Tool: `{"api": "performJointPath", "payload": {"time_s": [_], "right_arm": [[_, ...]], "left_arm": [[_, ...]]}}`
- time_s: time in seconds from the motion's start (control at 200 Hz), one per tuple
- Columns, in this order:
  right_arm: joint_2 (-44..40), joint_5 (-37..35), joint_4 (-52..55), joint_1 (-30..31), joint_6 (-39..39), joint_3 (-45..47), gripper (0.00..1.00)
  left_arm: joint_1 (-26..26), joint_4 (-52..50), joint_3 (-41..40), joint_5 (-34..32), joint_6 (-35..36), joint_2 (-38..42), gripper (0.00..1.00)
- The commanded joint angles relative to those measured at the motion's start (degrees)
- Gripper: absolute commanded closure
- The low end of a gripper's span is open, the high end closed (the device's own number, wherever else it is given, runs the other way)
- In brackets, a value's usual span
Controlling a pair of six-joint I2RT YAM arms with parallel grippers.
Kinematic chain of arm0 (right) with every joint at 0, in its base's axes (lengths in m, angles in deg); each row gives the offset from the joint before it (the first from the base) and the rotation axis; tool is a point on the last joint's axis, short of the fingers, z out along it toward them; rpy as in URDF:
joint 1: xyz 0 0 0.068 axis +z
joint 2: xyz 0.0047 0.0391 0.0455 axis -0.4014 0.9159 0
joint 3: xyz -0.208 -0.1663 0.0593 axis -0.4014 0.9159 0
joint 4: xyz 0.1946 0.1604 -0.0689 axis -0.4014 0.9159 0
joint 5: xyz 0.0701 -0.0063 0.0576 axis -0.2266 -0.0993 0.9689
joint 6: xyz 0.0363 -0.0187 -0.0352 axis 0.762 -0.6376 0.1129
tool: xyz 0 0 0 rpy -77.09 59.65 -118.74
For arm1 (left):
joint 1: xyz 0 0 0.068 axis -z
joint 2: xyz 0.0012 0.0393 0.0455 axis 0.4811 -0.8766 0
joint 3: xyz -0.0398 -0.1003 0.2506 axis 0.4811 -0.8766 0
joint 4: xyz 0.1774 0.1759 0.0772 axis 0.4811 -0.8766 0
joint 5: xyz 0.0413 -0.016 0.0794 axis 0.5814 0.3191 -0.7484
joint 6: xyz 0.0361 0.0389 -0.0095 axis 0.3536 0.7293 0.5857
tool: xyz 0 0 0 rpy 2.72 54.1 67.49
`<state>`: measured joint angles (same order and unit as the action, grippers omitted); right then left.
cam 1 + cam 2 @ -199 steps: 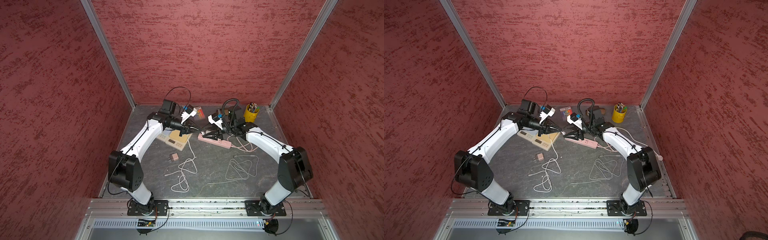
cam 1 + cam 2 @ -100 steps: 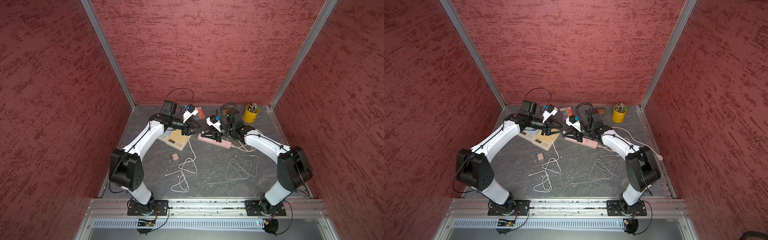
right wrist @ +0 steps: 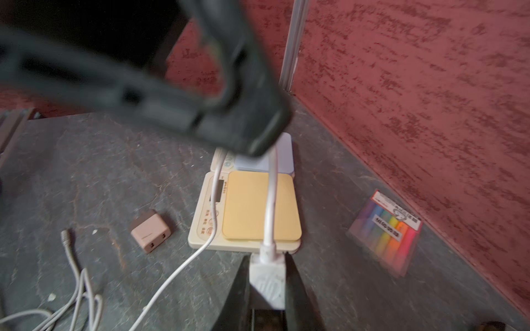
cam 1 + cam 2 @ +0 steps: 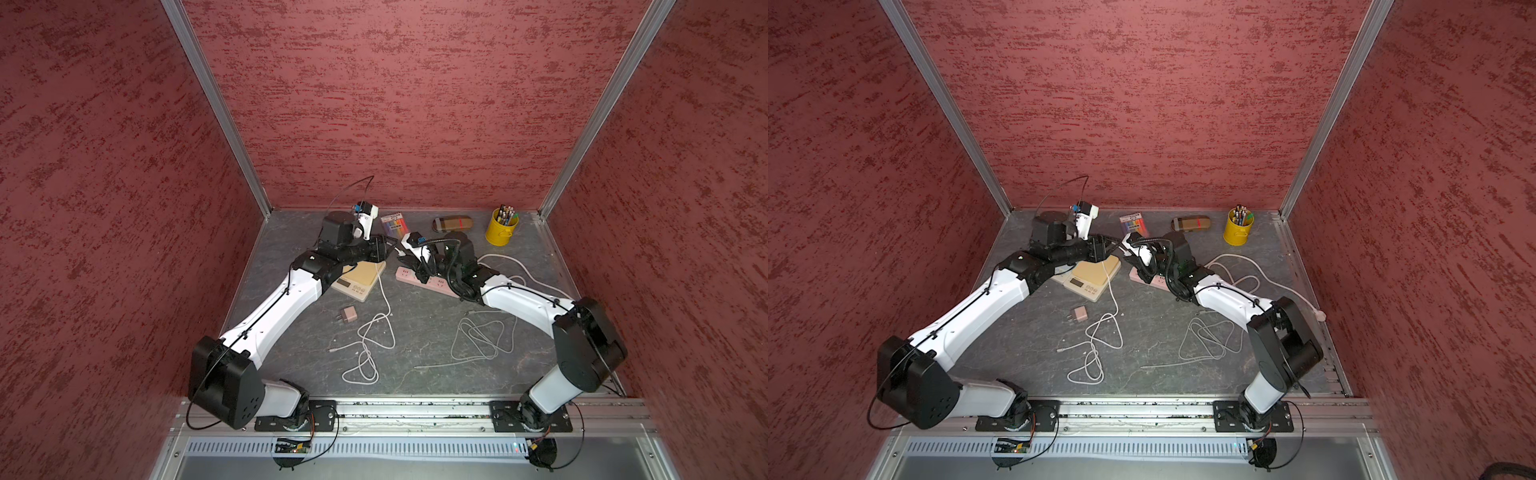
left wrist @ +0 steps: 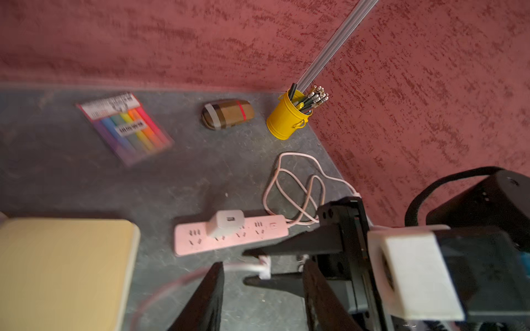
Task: Charge the electronic scale
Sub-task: Adjust the charging cable at the center of the board.
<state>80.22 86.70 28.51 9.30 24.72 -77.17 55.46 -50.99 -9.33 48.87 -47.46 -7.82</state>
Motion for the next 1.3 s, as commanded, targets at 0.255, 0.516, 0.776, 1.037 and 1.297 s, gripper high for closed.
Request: {"api": "performJointPath", "payload": {"time_s": [0.255,0.516,0.776,1.037,1.297], "right_arm": [[-0.21,-2.83,-4.82,0.12,2.36,0.86,1.0],[0.99,-3.6,-2.38,0.17,1.94,0.92,1.0],[1.87,-4.3,-2.07,0.17,2.96,-0.13,1.0],[2.27,-8.62,0.37,0.05,3.96,-1.76,1.0],[2.64,-7.91,2.07,0.05,4.86,-2.35,1.0]], "left_arm": [[-0.01,17.26,-4.91,1.02,-23.65,-7.34,0.59],[-1.39,21.6,-4.3,4.47,-24.2,-8.23,0.63],[-1.79,22.48,-3.53,6.27,-25.14,-9.42,0.66],[-1.48,21.84,-6.4,7.19,-24.29,-8.38,0.67],[-1.5,22.18,-4.41,7.44,-24.29,-8.86,0.67]]}}
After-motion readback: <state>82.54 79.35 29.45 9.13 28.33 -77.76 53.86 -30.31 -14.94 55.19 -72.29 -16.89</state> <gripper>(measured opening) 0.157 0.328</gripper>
